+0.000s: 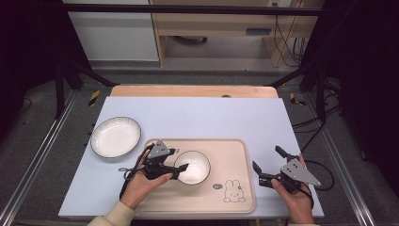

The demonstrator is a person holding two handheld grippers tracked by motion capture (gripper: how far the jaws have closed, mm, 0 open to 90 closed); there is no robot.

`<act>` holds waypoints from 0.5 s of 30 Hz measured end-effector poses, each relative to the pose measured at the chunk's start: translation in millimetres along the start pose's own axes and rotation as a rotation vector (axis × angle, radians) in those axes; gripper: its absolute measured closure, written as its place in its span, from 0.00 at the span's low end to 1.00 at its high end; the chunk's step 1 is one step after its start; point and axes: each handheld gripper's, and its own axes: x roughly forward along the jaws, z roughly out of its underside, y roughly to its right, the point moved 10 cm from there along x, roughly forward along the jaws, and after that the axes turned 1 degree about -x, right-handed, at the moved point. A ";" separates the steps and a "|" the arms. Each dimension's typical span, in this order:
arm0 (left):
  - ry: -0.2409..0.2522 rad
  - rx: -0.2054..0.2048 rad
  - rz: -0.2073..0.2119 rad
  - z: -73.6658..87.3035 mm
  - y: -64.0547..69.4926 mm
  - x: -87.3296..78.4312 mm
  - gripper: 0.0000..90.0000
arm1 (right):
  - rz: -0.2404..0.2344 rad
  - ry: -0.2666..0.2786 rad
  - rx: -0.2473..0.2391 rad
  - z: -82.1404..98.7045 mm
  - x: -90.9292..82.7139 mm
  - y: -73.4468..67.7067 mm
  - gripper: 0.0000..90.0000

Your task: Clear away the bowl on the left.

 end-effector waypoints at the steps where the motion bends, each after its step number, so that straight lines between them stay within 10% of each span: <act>1: 0.019 0.009 -0.002 -1.3 -0.4 -3.1 0.19 | -0.001 -0.003 -0.001 0.7 -0.1 -0.6 0.05; 15: 0.122 0.047 0.014 -11.1 3.9 -21.6 0.09 | 0.005 -0.005 -0.019 -0.9 -0.7 -5.1 0.05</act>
